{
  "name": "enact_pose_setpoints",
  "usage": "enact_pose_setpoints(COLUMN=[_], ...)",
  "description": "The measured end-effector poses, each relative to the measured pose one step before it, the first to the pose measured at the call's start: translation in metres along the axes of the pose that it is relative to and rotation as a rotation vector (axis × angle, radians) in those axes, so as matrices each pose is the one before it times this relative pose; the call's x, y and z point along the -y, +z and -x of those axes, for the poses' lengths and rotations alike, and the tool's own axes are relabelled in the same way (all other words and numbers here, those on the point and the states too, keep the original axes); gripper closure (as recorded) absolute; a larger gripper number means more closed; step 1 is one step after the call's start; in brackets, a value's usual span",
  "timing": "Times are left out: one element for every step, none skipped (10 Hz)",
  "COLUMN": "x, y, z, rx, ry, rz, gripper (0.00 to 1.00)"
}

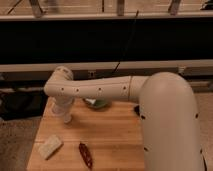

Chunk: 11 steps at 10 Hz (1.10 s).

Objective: Pick up the ceramic cup

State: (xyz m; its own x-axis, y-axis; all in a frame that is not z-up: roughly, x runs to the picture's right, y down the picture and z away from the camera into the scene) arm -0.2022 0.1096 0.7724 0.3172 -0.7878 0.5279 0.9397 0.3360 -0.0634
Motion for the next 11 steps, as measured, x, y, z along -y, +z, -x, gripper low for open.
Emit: enact_pose_setpoints(x=[0.00066,0.00005,-0.00147,-0.00187,-0.00038,0.00041,0.00037,-0.00123,-0.00109,-0.00005,-0.00055], y=[-0.00027,-0.00021,-0.00014,-0.00079,-0.00011,-0.00006,-0.00004,-0.00015,-0.00009,-0.00016,-0.00026], z=[0.00010,-0.00025,-0.00129,-0.00197,-0.00040,0.00010,-0.00004,-0.00128,-0.00120,-0.00035,-0.00083], rx=[-0.00029,0.00011,-0.00080,-0.00146,0.00020,0.00023,0.00022,-0.00053,-0.00066,0.00023,-0.00007], ry=[-0.00453,-0.00340,-0.00030,-0.00058,-0.00365,-0.00453,-0.00413,-0.00174,-0.00254,-0.00357,-0.00371], rz=[-0.00081,-0.00124,0.00026,-0.00076,-0.00056,-0.00084,-0.00067,0.00015,0.00042,-0.00070,-0.00053], gripper=[0.99,0.99,0.99,0.99,0.99,0.99,0.99,0.99,0.99,0.99,0.99])
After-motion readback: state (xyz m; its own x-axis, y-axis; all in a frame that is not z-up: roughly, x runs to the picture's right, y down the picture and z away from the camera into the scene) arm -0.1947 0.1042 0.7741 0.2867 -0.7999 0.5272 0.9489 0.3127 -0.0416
